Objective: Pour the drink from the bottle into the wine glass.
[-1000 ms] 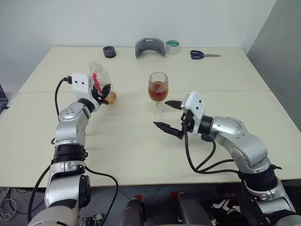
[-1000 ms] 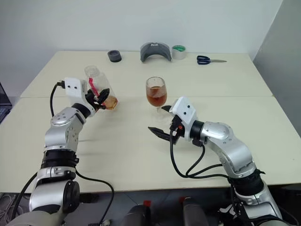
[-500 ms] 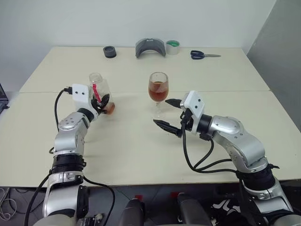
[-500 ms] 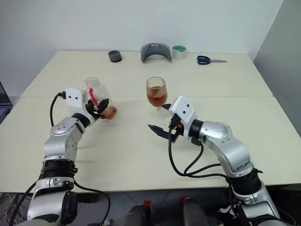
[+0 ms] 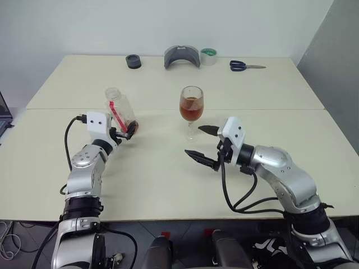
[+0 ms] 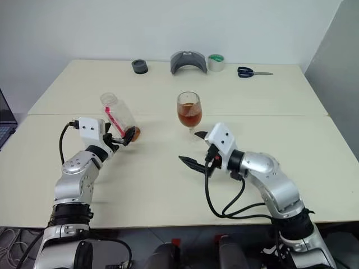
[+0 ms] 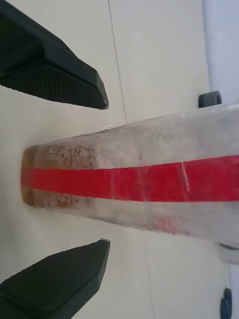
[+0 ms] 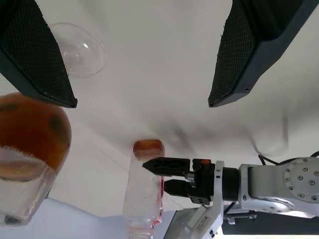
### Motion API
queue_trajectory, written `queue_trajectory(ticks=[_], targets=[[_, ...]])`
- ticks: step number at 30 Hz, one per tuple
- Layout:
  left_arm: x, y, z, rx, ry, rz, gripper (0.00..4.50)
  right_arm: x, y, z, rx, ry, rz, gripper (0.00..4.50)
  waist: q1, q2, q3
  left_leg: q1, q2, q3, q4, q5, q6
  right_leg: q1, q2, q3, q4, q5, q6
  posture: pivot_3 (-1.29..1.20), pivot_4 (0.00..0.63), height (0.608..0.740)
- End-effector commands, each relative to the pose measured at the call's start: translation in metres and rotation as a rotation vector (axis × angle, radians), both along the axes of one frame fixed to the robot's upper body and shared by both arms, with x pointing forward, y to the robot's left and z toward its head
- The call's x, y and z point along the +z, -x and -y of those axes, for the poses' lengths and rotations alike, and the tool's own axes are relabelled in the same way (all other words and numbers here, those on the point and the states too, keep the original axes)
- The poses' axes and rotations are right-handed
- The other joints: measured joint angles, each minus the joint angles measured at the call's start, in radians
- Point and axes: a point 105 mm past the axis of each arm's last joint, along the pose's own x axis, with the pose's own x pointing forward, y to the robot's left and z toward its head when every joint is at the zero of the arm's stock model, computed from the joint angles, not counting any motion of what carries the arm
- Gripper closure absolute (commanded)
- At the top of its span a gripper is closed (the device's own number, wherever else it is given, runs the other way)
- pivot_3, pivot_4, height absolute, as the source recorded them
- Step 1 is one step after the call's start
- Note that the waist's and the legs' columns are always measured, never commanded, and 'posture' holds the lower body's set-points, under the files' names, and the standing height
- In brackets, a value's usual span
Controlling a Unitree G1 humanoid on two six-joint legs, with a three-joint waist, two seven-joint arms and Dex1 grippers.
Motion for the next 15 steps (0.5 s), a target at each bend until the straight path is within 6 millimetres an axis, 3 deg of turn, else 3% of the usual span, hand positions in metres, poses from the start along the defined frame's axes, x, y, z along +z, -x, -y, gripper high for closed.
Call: queue_trajectory(ticks=[1,8,15], targets=[[0.009,0.009,-0.002,0.040,-0.024,0.031,0.02,0.001,-0.003,0.014,-0.091,-0.064,0.060,0.00,0.000,0.000,0.000,0.000,0.000,0.000,0.000,0.000,0.000,0.000,0.000,0.000,0.000,0.000,0.000,0.00,0.150,0.740],[0.009,0.040,0.000,0.098,-0.035,0.082,0.02,-0.024,-0.005,0.048,-0.363,-0.231,0.023,0.00,0.001,0.000,0.000,0.001,0.001,0.000,-0.001,0.000,0.000,0.000,0.000,0.001,0.000,0.000,0.000,0.00,0.150,0.740],[0.008,0.045,0.004,0.076,-0.017,0.099,0.02,-0.030,-0.008,0.051,-0.414,-0.254,0.035,0.00,0.003,0.000,0.000,0.003,0.000,0.001,-0.001,0.000,0.000,0.002,0.002,0.001,0.000,0.000,0.000,0.00,0.150,0.740]])
